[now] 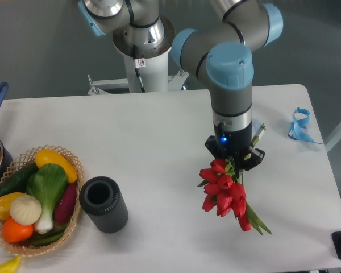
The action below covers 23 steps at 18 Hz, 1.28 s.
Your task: Place the flowers on the table
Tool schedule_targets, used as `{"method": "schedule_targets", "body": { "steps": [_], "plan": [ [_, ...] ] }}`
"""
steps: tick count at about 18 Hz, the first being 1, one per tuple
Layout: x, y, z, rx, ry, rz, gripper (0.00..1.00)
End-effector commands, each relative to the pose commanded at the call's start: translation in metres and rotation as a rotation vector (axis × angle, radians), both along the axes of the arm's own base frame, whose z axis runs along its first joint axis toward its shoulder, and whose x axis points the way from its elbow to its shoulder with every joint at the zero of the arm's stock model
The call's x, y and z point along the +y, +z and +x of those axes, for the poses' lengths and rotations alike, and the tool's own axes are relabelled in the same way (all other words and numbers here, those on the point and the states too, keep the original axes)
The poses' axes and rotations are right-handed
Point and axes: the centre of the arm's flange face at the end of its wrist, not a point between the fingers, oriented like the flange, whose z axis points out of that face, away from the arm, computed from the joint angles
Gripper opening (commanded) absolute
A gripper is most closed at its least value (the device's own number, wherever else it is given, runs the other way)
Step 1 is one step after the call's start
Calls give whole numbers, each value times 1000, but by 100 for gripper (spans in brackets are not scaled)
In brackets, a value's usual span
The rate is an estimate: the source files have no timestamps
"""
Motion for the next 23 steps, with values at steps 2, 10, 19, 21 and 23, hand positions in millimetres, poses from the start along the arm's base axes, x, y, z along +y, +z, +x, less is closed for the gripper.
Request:
{"method": "schedule_targets", "body": {
  "steps": [2, 10, 19, 21, 23],
  "plan": [
    [2, -7, 0, -10, -2, -5, 0],
    [23, -49, 17, -68, -10, -26, 0],
    [45, -69, 23, -74, 33, 48, 100],
    [44, -66, 23, -71, 43, 54, 100],
    [40, -59, 18, -62, 49, 60, 100]
  ]
}}
